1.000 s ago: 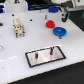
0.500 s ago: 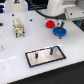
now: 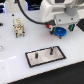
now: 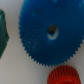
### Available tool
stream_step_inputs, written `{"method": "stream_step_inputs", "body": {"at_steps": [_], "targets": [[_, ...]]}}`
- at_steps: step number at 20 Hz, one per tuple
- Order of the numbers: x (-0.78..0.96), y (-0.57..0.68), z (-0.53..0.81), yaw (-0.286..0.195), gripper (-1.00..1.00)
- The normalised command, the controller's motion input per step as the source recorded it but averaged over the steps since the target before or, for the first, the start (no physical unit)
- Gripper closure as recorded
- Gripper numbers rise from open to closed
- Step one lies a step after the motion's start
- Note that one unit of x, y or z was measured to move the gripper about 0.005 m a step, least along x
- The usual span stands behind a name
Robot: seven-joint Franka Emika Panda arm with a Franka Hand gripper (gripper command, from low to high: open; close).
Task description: Insert the blue gear onto the right peg, followed by the red gear
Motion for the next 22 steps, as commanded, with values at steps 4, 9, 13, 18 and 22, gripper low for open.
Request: {"method": "stream_step_inputs", "body": {"at_steps": [4,9,13,18,22], "targets": [[-0.32,-0.04,-0.23,0.0,1.0],[-0.28,0.03,-0.12,0.0,1.0],[-0.25,0.01,-0.08,0.0,1.0],[-0.26,0.01,-0.13,0.0,1.0],[-0.13,0.0,-0.05,0.0,1.0]]}}
